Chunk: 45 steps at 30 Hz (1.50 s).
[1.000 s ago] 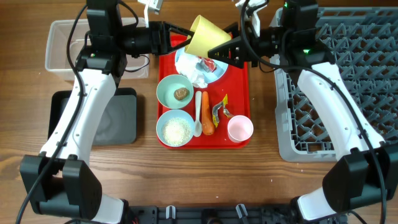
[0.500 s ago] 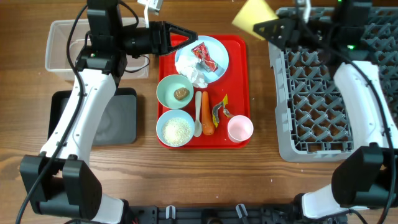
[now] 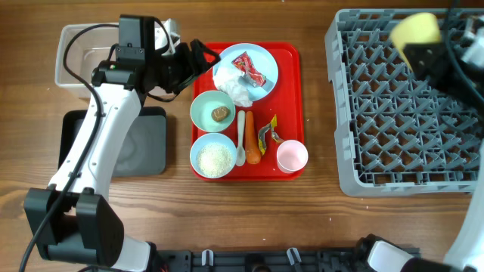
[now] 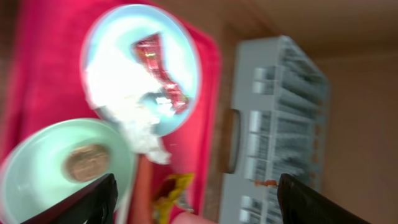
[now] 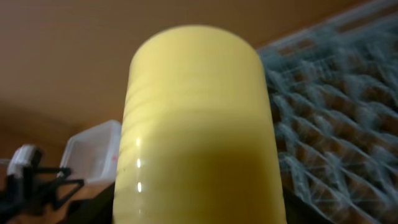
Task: Sort waste into correct bins and load items into the dishwasher rack
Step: 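Carry the yellow cup with the right gripper and place it in the rack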
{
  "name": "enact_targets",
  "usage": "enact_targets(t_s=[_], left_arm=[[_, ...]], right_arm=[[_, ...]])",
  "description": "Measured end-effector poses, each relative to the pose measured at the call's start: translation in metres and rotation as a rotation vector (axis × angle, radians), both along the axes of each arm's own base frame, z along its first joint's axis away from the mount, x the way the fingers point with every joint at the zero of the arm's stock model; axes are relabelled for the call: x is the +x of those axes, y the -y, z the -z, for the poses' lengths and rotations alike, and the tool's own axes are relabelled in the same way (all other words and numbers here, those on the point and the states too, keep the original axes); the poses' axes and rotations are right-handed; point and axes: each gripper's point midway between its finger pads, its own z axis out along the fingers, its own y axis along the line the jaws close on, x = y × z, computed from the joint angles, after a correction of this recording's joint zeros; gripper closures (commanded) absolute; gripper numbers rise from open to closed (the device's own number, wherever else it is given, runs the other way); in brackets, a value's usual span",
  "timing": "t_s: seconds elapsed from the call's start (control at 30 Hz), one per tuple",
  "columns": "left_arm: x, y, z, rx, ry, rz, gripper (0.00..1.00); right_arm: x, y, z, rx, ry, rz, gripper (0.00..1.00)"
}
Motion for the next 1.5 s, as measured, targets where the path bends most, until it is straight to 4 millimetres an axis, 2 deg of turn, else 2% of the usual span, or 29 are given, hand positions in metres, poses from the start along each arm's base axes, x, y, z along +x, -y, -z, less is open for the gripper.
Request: enact_targets(t_s=[0.03,0.2,0.4,0.5,0.63,1.0,1.17,1.3,1.5], left_arm=[[0.0,-0.003,0.003,0.019,-0.008,-0.013,0.18],[-0.002,-0.018,0.015,0.098,-0.043,-0.068,0.18],[-0.009,-0.026,0.024,0.144,-0.086,-0.093,0.18],[-0.015,-0.033,0.032,0.196,-0.119,-0.112,0.18],[-0.02,-0.034,0.039,0.266,-0.134,-0.12,0.18],[-0.03,-0.016,0.045,0.372,-0.118,-0.081,0.18],[-0.037,-0.018,0.057,0.393,-0.146,-0.079,0.19],[-0.038,-0.019,0.058,0.394,-0.149,-0.079,0.19],[-0.039,-0.019,0.059,0.396,-0.153,-0.078,0.19]], right_arm=[[-0.007,0.008,0.003,-0.017,-0.026,0.036,0.56],[-0.051,0.048,0.047,-0.077,-0.291,0.228,0.58],[-0.092,0.078,0.072,-0.143,-0.493,0.383,0.59],[-0.113,0.085,0.084,-0.151,-0.594,0.428,0.58],[-0.133,0.081,0.098,-0.142,-0.723,0.426,0.58],[-0.135,0.085,0.142,-0.07,-0.94,0.374,0.58],[-0.132,0.088,0.172,-0.022,-1.054,0.338,0.58],[-0.132,0.087,0.191,0.011,-1.128,0.309,0.58],[-0.138,0.078,0.208,0.032,-1.191,0.275,0.54]])
